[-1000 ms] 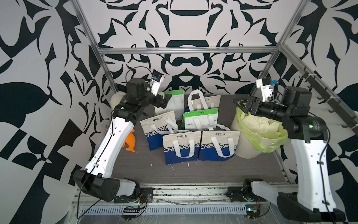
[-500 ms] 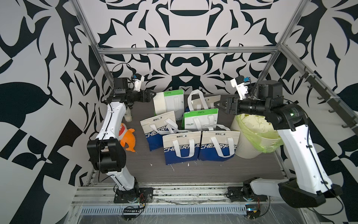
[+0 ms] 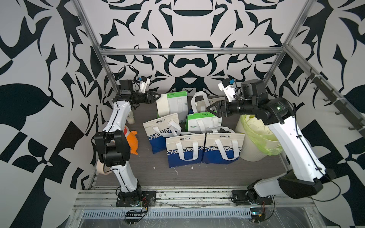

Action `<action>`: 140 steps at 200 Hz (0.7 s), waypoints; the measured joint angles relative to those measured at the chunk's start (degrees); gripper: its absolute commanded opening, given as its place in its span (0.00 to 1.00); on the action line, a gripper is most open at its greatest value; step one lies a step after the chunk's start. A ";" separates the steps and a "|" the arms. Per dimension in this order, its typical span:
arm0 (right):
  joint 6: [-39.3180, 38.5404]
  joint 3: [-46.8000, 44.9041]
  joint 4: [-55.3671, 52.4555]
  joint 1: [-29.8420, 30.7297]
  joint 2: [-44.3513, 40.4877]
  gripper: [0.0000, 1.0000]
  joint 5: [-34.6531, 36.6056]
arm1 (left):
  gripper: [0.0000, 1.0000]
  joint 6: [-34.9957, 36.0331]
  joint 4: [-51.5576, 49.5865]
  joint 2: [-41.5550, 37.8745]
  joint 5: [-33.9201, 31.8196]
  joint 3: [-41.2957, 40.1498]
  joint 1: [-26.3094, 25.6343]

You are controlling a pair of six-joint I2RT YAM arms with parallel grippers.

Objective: Shred takeout receipts and throw away
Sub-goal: Tear off the takeout receipt from the takeout bag.

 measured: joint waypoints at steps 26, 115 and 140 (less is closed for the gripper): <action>0.42 3.80 0.50 1.75 4.68 0.65 1.79 | 0.36 0.70 0.09 0.00 -0.02 0.00 -1.25; 1.53 20.81 3.04 6.34 22.03 0.69 2.86 | 0.00 5.40 -3.02 -3.17 -0.83 -2.67 -4.37; 1.51 25.22 3.04 7.91 28.39 0.73 3.28 | 0.00 5.99 -3.45 -4.92 -1.01 -3.91 -4.37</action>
